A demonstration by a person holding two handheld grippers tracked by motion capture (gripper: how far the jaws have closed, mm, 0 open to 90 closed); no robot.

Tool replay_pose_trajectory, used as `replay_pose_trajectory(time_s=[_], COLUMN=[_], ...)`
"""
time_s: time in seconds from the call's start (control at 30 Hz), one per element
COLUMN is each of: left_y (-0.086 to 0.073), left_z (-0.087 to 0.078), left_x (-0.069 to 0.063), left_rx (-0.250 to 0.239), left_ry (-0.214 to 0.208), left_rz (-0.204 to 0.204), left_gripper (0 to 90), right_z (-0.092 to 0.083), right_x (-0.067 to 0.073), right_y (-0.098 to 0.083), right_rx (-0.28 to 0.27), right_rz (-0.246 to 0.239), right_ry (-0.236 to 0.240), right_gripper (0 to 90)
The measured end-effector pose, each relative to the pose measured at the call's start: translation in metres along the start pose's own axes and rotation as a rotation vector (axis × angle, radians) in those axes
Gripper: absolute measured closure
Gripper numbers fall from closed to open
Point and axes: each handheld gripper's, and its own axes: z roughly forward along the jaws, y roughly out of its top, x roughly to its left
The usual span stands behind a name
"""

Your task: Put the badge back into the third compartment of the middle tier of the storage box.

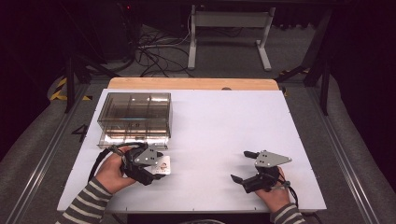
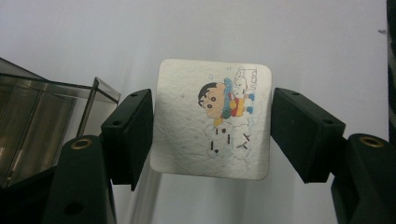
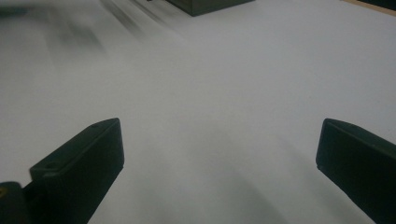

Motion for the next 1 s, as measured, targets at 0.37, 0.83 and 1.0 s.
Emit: replay_pose_trajectory(time_s=[0.37,0.83,1.0], left_y=[0.002,0.009,0.015], left_z=[-0.004,-0.012,-0.016], left_x=[0.000,0.002,0.006], left_rx=[-0.003,-0.005,0.007], left_ry=[0.015,0.040,0.056], left_rz=[0.002,0.022,0.033], left_gripper=[32.6,32.6,32.6], right_z=[0.000,0.000,0.000], right_x=[0.000,0.000,0.000], right_y=[0.000,0.000,0.000], right_rx=[0.001,-0.001,0.001], right_rz=[0.000,0.004,0.003], right_ry=[0.000,-0.002,-0.003], right_gripper=[1.7,1.6,1.6])
